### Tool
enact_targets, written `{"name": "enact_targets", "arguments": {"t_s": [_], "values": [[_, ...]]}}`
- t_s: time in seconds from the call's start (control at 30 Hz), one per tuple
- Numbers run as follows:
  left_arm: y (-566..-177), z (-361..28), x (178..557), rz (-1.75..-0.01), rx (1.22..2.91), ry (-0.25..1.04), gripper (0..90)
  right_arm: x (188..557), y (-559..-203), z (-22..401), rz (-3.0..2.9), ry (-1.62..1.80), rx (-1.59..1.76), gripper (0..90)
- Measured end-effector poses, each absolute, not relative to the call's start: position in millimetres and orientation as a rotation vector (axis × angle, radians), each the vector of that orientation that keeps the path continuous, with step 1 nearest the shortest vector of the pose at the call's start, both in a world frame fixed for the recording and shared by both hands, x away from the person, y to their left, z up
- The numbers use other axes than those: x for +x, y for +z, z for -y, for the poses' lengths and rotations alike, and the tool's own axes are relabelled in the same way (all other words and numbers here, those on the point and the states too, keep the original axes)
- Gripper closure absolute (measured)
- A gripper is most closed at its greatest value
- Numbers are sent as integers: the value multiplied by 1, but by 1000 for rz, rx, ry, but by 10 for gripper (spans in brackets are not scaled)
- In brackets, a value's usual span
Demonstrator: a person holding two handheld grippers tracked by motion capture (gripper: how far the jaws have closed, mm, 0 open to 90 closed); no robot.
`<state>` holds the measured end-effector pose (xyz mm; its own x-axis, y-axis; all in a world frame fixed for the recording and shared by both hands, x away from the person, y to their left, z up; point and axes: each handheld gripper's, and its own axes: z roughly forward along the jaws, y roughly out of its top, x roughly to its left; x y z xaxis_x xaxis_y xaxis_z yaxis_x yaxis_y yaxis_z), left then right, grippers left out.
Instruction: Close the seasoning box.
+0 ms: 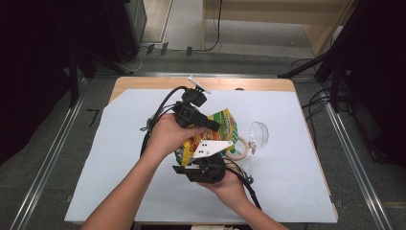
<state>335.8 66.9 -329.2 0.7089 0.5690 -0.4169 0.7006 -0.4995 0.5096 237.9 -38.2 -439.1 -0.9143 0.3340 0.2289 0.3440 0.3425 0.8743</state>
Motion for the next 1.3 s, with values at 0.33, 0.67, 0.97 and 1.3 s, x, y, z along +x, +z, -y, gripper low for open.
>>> {"name": "enact_targets", "arguments": {"t_s": [0.33, 0.67, 0.97, 1.3], "values": [[-330, -67, 339, -967, 2252, -273, 845, 239, -439, 38, 2537, -1690, -628, 721], [-327, -64, 340, -966, 2272, -268, 842, 240, -439, 39, 2495, -1701, -638, 688], [-323, -58, 337, -950, 2302, -228, 845, 241, -438, 39, 2494, -1724, -643, 730], [-322, -60, 339, -973, 2282, -225, 845, 242, -436, 37, 2514, -1723, -654, 723]]}}
